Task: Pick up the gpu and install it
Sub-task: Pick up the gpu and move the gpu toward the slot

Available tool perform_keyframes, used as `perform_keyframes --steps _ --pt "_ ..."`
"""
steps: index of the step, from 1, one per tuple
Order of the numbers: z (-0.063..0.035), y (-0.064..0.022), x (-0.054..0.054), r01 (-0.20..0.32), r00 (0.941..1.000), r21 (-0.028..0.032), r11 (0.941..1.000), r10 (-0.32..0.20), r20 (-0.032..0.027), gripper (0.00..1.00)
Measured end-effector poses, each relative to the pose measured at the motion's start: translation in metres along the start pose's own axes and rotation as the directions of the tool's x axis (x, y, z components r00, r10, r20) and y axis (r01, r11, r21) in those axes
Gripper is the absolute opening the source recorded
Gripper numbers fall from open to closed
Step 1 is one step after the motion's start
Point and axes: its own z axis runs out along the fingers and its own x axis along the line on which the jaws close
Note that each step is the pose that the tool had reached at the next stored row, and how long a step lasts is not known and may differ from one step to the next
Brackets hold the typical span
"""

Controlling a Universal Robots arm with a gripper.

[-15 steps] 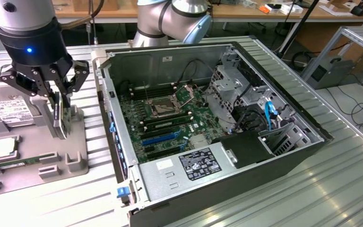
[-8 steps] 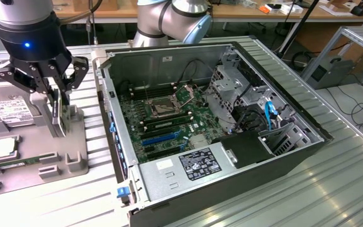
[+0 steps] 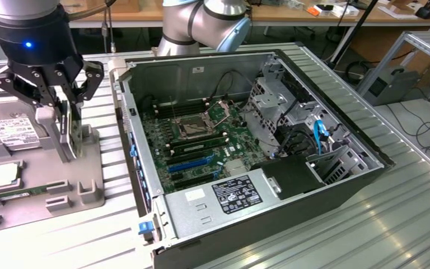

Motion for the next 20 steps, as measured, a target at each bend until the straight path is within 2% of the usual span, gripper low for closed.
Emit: perform_keyframes --steps 20 --pt "-0.0239 0.0011 -0.001 0.000 1.0000 0.0000 1.0000 0.000 0.0000 0.27"
